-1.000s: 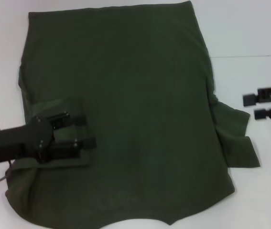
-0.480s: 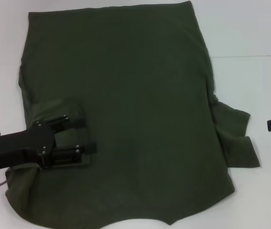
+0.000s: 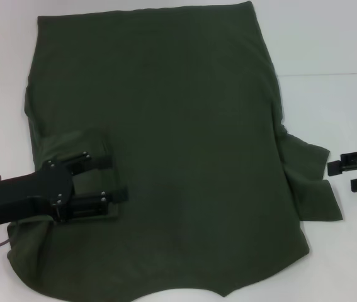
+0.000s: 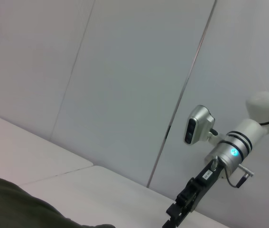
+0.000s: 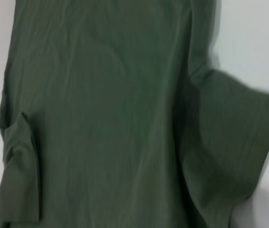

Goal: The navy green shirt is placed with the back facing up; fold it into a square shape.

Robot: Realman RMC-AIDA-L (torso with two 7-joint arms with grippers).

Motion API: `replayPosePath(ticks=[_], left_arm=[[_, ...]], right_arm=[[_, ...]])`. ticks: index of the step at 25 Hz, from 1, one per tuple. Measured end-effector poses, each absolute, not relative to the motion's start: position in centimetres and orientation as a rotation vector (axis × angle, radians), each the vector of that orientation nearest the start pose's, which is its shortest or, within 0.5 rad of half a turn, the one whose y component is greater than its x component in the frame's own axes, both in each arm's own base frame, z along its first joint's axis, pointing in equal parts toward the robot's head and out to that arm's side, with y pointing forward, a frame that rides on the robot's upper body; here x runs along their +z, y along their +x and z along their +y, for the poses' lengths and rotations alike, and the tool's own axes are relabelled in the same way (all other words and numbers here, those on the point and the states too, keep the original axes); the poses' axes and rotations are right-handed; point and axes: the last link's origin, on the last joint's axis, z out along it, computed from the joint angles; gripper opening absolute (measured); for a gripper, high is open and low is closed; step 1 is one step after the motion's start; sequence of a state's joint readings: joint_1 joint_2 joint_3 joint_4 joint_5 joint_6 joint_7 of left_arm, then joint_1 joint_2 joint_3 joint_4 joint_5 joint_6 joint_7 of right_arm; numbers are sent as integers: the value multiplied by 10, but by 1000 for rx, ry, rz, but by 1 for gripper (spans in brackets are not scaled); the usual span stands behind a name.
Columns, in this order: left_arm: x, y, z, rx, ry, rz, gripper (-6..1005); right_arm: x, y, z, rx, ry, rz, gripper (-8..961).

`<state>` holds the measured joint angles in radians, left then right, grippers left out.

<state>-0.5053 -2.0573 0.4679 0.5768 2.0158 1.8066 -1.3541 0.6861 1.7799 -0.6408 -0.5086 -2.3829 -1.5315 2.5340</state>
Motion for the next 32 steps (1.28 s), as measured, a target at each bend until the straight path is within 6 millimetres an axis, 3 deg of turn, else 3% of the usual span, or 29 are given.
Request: replayPosePath(ticks=[13, 32], left_arm=[[22, -266, 300, -1044, -2680, -688, 906], [21, -264, 300, -1057, -2688, -686, 906]], right_arm=[[64, 310, 374, 242, -2104, 2000, 910], [44, 309, 377, 241, -2112, 1949, 905]])
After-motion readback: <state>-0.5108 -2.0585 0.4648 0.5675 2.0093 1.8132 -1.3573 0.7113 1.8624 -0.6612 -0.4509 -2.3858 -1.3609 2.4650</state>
